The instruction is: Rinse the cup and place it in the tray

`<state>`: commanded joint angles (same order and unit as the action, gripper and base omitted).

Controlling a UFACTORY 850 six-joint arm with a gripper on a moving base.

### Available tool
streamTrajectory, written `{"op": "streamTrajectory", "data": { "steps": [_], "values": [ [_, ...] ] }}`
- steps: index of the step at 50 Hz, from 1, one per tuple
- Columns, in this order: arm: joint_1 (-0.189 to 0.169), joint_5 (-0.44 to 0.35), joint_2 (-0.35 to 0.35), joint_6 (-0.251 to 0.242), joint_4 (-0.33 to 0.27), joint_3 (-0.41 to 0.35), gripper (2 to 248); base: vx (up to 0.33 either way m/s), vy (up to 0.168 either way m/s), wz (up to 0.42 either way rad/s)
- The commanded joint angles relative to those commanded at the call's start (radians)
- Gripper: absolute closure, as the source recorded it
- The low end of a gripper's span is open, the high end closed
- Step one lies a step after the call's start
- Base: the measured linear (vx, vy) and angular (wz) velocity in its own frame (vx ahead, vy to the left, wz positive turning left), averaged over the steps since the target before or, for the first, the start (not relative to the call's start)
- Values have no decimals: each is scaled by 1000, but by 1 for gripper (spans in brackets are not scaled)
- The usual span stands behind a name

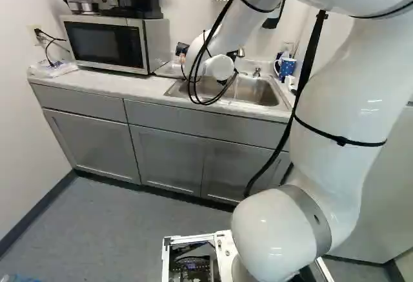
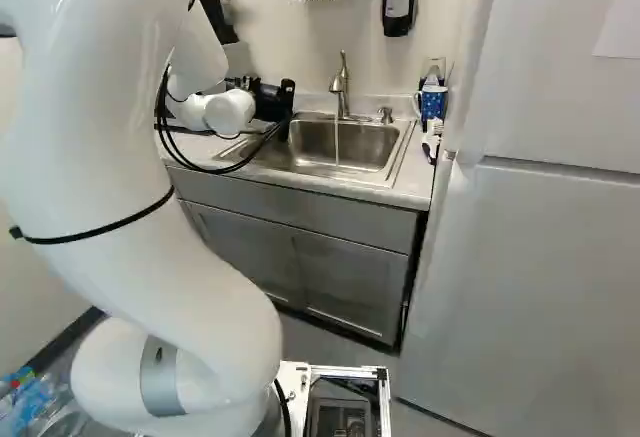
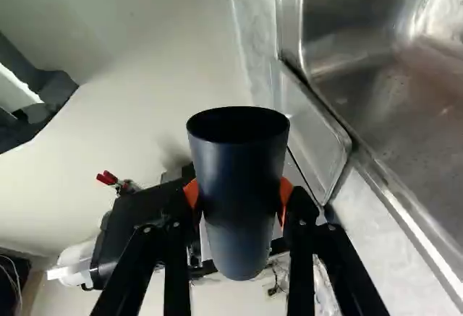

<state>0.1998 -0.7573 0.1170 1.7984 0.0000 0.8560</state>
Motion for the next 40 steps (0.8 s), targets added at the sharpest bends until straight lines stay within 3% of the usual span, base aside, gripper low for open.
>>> {"op": "streamTrajectory", "data": {
  "steps": [40],
  "values": [
    [0,0,0,-420,0,0,128,0,0,0]
  ]
}}
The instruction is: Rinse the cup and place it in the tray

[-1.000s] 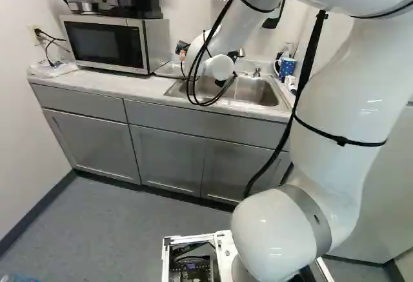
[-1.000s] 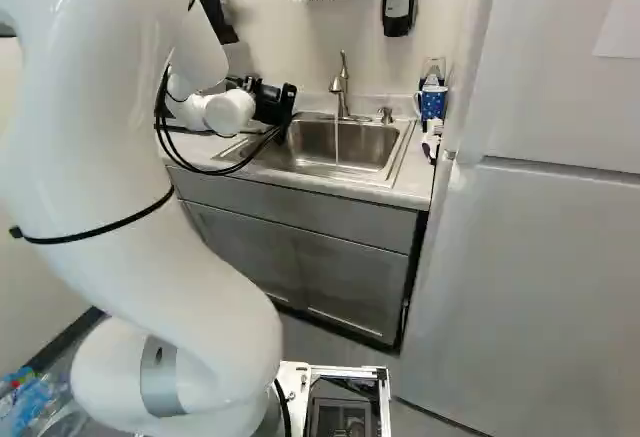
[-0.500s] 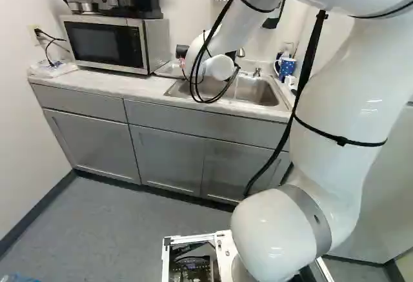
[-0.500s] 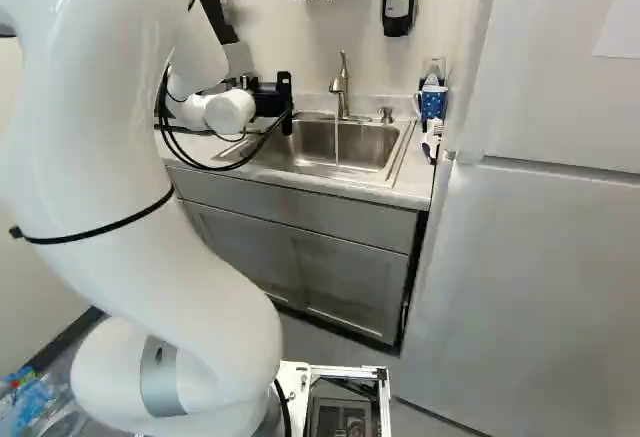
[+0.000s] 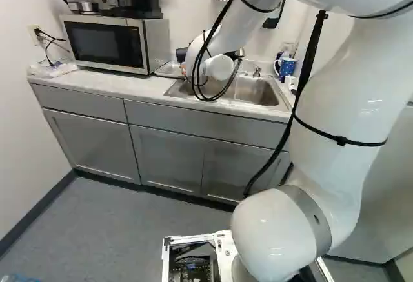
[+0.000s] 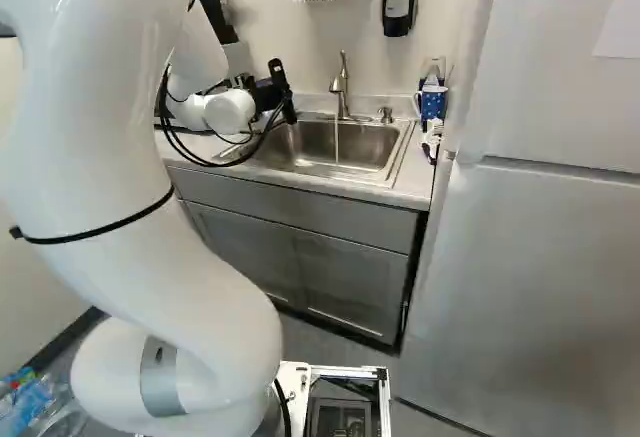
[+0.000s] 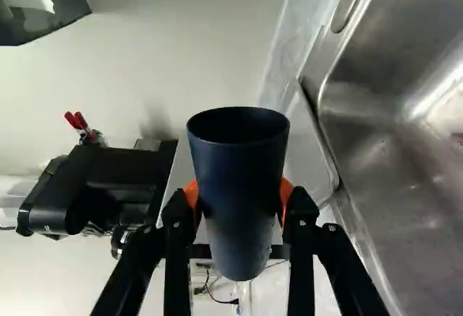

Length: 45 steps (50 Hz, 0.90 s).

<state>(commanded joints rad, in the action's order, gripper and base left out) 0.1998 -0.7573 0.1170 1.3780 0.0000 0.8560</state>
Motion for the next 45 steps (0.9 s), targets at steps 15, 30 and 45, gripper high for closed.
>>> {"op": "streamTrajectory", "data": {
  "steps": [15,30,45],
  "values": [
    [0,0,0,-158,0,0,128,0,0,0],
    [0,0,0,-315,0,0,128,0,0,0],
    [0,0,0,-473,0,0,128,0,0,0]
  ]
}}
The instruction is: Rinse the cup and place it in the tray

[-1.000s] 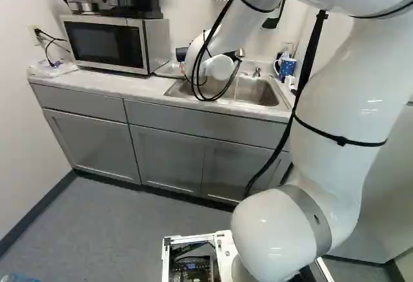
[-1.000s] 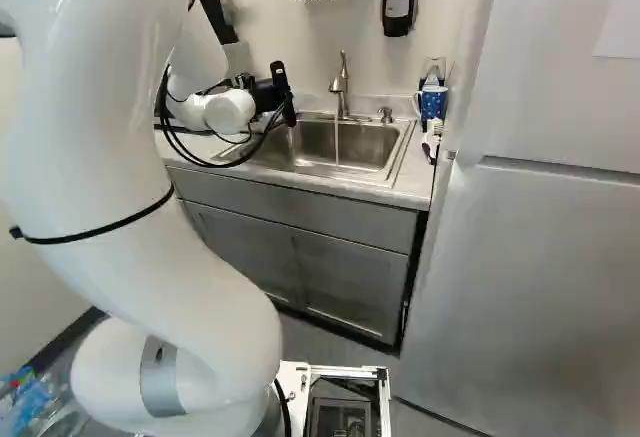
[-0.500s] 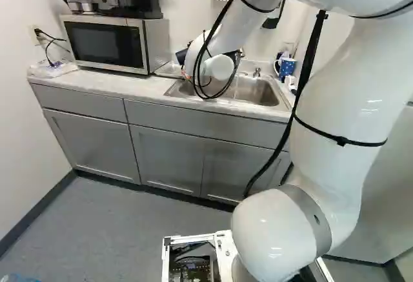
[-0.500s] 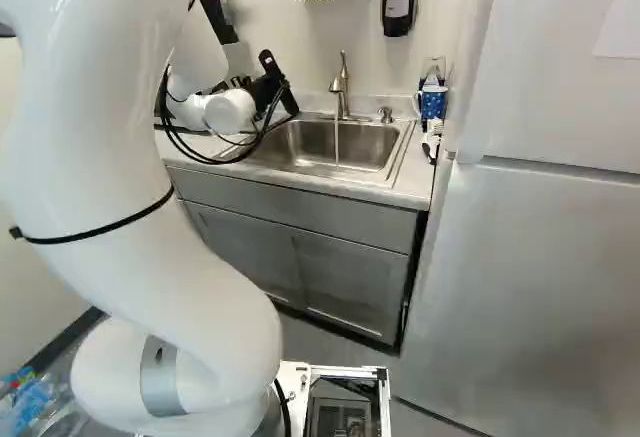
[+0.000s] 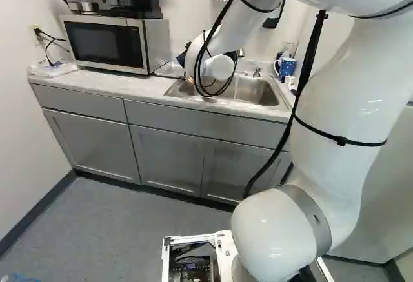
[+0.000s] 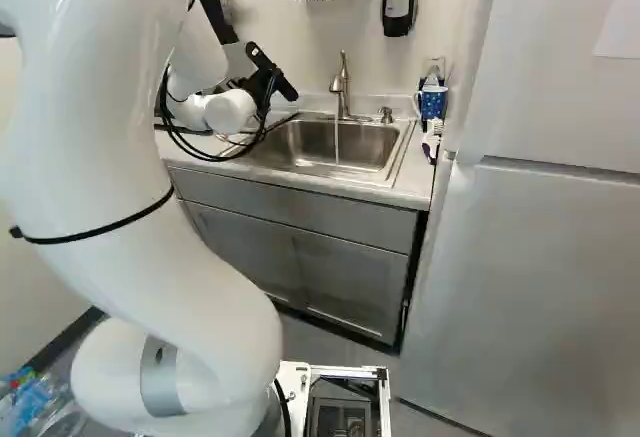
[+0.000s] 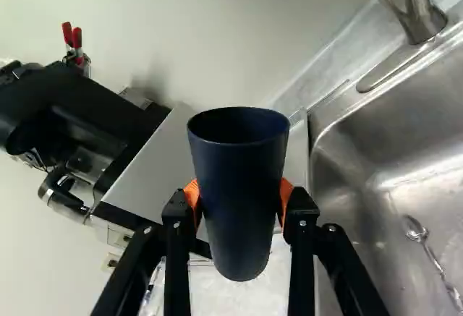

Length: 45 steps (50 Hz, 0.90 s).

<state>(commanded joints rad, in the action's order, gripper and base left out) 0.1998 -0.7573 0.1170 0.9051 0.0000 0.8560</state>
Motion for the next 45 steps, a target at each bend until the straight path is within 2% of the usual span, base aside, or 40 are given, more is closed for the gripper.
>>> {"op": "streamTrajectory", "data": {
  "steps": [45],
  "values": [
    [0,0,0,-472,0,0,128,0,0,0]
  ]
}}
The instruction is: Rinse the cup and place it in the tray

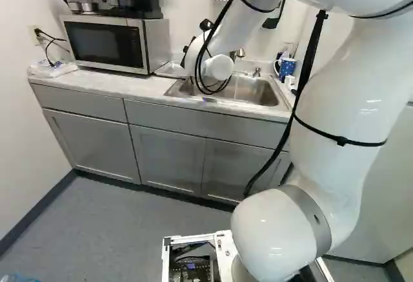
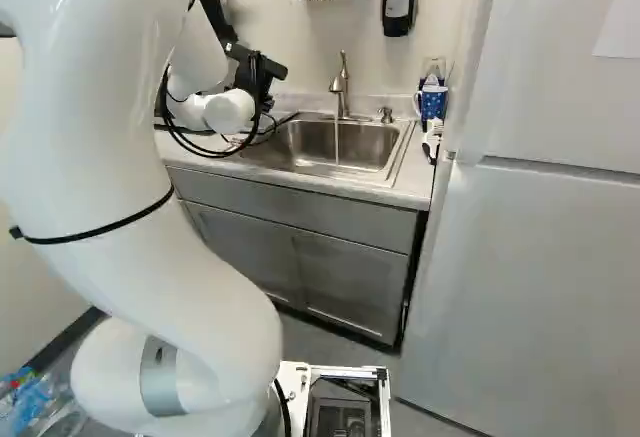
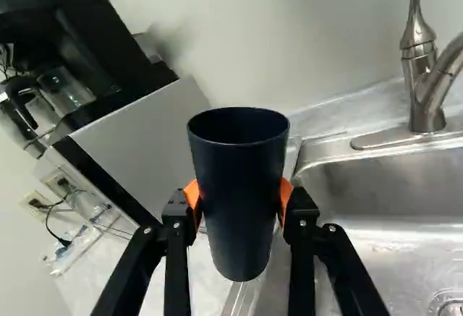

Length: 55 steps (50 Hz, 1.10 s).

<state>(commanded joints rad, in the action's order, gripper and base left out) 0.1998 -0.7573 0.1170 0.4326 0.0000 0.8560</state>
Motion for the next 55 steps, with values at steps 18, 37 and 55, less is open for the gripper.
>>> {"op": "streamTrajectory", "data": {
  "steps": [18,37,55],
  "values": [
    [0,0,0,-189,0,0,128,0,0,0],
    [0,0,0,-389,0,0,128,0,0,0],
    [0,0,0,-452,0,0,128,0,0,0]
  ]
}}
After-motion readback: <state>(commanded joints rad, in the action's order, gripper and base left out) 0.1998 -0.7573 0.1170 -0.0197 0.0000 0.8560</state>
